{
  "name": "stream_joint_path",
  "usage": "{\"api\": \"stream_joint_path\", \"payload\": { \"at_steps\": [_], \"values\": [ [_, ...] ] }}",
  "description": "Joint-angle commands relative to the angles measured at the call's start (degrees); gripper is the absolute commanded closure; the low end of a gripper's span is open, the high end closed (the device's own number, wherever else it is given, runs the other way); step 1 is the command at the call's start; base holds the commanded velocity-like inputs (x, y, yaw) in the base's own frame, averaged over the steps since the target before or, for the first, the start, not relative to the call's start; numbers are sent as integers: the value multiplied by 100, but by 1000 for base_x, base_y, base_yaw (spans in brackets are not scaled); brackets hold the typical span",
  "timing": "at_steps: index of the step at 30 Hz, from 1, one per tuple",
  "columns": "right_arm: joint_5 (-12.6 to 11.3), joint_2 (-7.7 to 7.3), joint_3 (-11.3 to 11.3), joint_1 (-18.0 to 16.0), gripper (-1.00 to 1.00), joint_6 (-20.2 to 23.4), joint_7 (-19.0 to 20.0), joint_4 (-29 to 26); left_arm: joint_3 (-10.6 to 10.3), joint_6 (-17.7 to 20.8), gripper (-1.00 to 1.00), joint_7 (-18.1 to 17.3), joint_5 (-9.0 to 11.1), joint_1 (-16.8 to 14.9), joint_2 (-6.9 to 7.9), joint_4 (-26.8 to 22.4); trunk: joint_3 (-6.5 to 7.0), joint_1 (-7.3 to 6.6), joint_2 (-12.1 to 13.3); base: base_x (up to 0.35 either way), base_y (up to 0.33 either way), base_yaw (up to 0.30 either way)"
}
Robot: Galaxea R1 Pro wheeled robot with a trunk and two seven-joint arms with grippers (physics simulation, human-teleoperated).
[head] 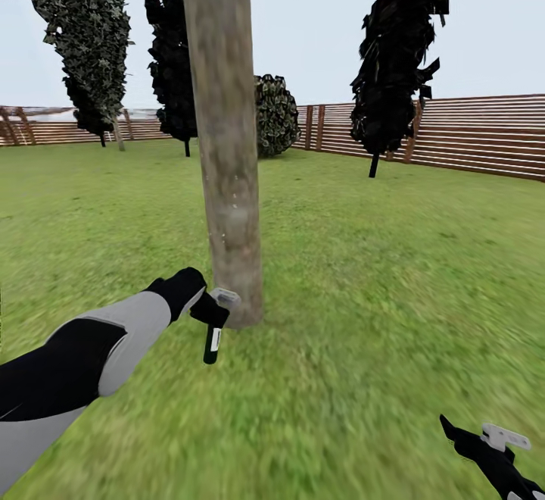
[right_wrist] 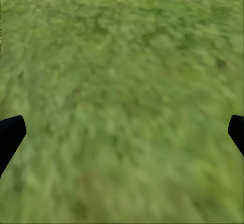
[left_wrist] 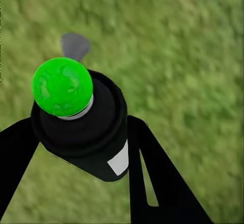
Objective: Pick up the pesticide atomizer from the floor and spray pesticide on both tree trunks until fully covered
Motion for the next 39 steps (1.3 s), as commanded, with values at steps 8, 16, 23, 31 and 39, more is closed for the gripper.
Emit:
{"api": "stream_joint_path", "payload": {
  "at_steps": [8, 16, 23, 31, 39],
  "values": [
    [-14, -1, -39, -2, -100, -3, 51, 9, -7, 50, 100, -52, -65, -3, 11, -352, -16, 1, -3, 91, -66, 39],
    [-14, -1, -39, -2, -100, -3, 51, 11, 4, 1023, 100, -62, -76, -3, 24, -1514, -16, 1, -3, 1, -1, 0],
    [-14, -1, -39, -2, -100, -3, 51, 12, 4, 1303, 100, -76, -91, -14, 47, -1920, -16, 1, -3, 0, 0, 0],
    [-14, -1, -39, -2, -100, -3, 49, 10, 4, 1311, 100, -78, -92, -70, 143, -2098, -16, 1, -3, 0, 0, 0],
    [-14, -1, -39, -2, -100, -3, 50, 7, 4, 1312, 100, -78, -92, -73, 147, -2179, -16, 1, -3, 0, 0, 0]
  ]
}}
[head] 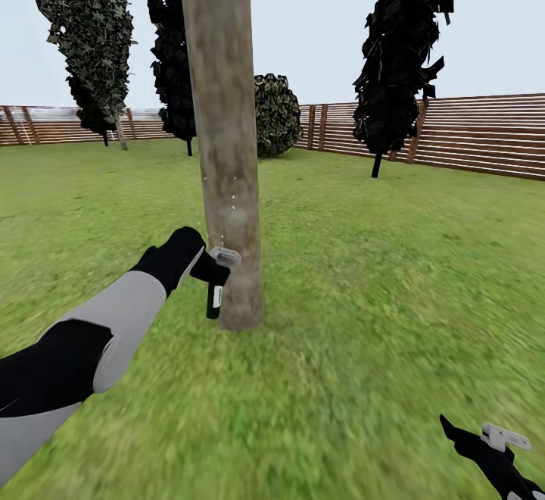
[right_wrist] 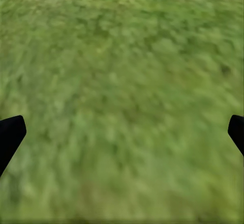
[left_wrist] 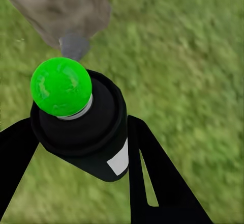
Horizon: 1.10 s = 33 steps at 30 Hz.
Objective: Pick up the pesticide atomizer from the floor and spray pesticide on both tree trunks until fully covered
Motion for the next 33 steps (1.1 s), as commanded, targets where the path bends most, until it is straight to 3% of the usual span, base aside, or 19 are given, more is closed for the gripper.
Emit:
{"api": "stream_joint_path", "payload": {
  "at_steps": [1, 12, 19, 22, 27, 31, 33],
  "values": [
    [-16, -1, -41, -4, -100, -5, 51, 10, -16, 9, 100, -58, -60, -3, 6, -10, -6, -1, -2, 0, 0, 0],
    [-16, -1, -41, -4, -100, -5, 51, 9, -8, 17, 100, -55, -60, -44, 148, -395, -6, -1, -2, 0, 0, 0],
    [-16, -1, -41, -4, -100, -5, 49, 9, -14, -8, 100, -51, -59, -207, 600, -548, -6, -1, -2, 0, 0, 0],
    [-16, -1, -41, -4, -100, -5, 48, 10, -22, -136, 100, -39, -45, -172, 675, -533, -6, -1, -2, 0, 0, 0],
    [-16, -1, -41, -4, -100, -5, 49, 10, -33, -703, 100, -29, -18, 241, 665, -396, -6, -1, -2, 0, 0, 0],
    [-16, -1, -41, -4, -100, -5, 47, 12, -34, -861, 100, -27, -20, 485, 661, -371, -6, -1, -2, 0, 0, 0],
    [-16, -1, -41, -4, -100, -5, 48, 13, -34, -1193, 100, -22, -17, 667, 665, -280, -6, -1, -2, 0, 0, 0]
  ]
}}
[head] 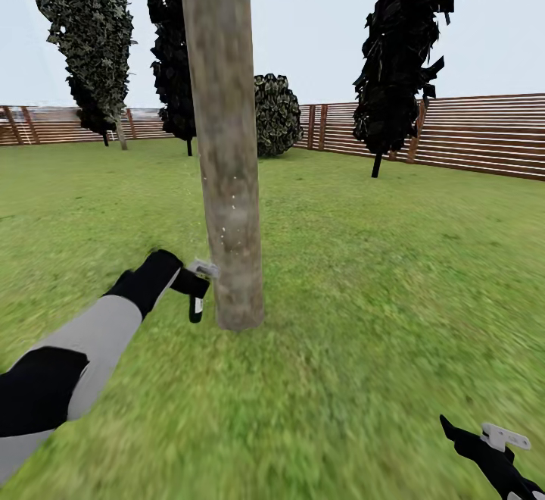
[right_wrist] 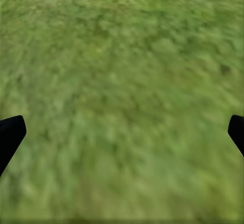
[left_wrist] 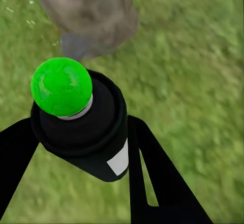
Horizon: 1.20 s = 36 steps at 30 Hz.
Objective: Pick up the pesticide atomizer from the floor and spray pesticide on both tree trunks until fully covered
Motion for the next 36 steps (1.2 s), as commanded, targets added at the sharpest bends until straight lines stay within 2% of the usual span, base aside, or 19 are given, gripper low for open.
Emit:
{"api": "stream_joint_path", "payload": {
  "at_steps": [1, 5, 11, 15, 23, 27, 32, 33, 35, 36],
  "values": [
    [-18, -1, -41, -4, -100, -5, 53, 7, -16, -103, 100, -51, -63, 30, 2, 66, -5, -2, -3, 0, 0, 0],
    [-18, -1, -41, -4, -100, -5, 47, 8, -18, -638, 100, -58, -60, 80, -13, 441, -5, -2, -3, 0, 0, 0],
    [-18, -1, -41, -4, -100, -5, 48, 9, -24, -1172, 100, -58, -59, 89, -118, 860, -5, -2, -3, 0, 0, 0],
    [-18, -1, -41, -4, -100, -5, 48, 9, -20, -1316, 100, -51, -59, 116, -210, 1019, -5, -2, -3, 0, 0, 0],
    [-18, -1, -41, -4, -100, -5, 46, 8, -19, -1619, 100, -50, -61, 497, -223, 1044, -5, -2, -3, 0, 0, 0],
    [-18, -1, -41, -4, -100, -5, 46, 9, -16, -1909, 100, -31, -67, 710, -219, 1045, -5, -2, -3, 0, 0, 0],
    [-18, -1, -40, -4, -100, -5, 46, 9, -14, -1972, 100, 538, -36, 766, -218, 1039, -5, -2, -3, 0, 0, 0],
    [-18, -1, -40, -4, -100, -5, 46, 9, -15, -1973, 100, 630, 9, 768, -222, 1038, -5, -2, -3, 0, 0, 0],
    [-18, -1, -39, -4, -100, -5, 46, 9, -16, -1973, 100, 755, 240, 769, -236, 1025, -5, -2, -3, 0, 0, 0],
    [-18, -1, -38, -4, -100, -5, 46, 9, -13, -1970, 100, 792, 420, 769, -291, 1018, -5, -2, -3, 0, 0, 0]
  ]
}}
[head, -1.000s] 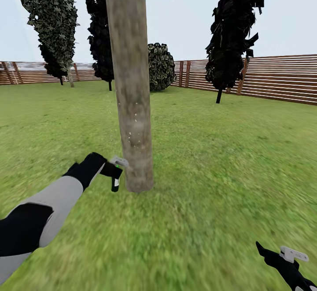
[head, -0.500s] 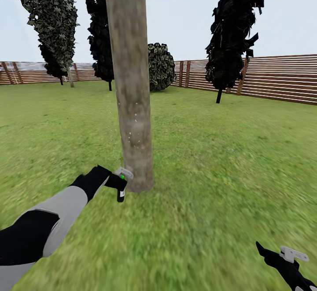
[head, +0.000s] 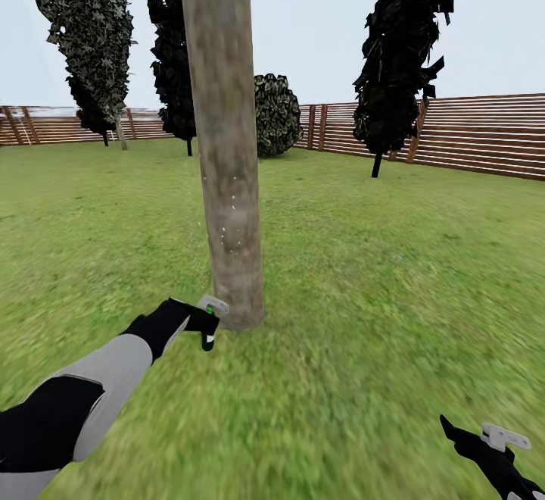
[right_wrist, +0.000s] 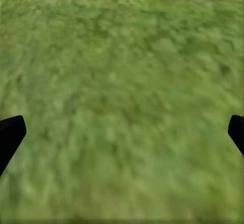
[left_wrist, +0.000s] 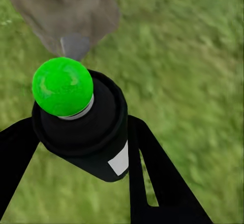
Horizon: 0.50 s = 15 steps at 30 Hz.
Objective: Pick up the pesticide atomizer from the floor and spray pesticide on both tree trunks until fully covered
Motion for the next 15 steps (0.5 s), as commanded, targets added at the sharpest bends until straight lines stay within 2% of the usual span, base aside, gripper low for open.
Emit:
{"api": "stream_joint_path", "payload": {
  "at_steps": [1, 3, 5, 8, 12, 15],
  "values": [
    [-18, -1, -38, -4, -100, -5, 52, 9, 6, 22, 100, 6, 12, -1, -35, -19, -6, -1, -2, 0, 0, 0],
    [-18, -1, -35, -4, -100, -5, 52, 9, 7, 40, 100, 478, 192, -1, -84, -27, -6, -1, -2, 0, 0, 0],
    [-18, -1, -34, -4, -100, -5, 53, 6, -2, 45, 100, 806, 367, 0, -98, -23, -6, -1, -2, 0, 0, 0],
    [-18, 0, -34, -4, -100, -5, 58, 7, 7, 41, 100, 945, 669, 0, -85, 46, -6, -1, -2, 0, 0, 0],
    [-18, -1, -34, -4, -100, -5, 62, 8, 9, 45, 100, 966, 750, 0, -80, 247, -6, -1, -2, 2, 1, -24],
    [-18, -1, -34, -4, -100, -5, 61, 9, 9, 44, 100, 967, 786, 11, -84, 293, -6, -1, -2, 189, 67, -218]
  ]
}}
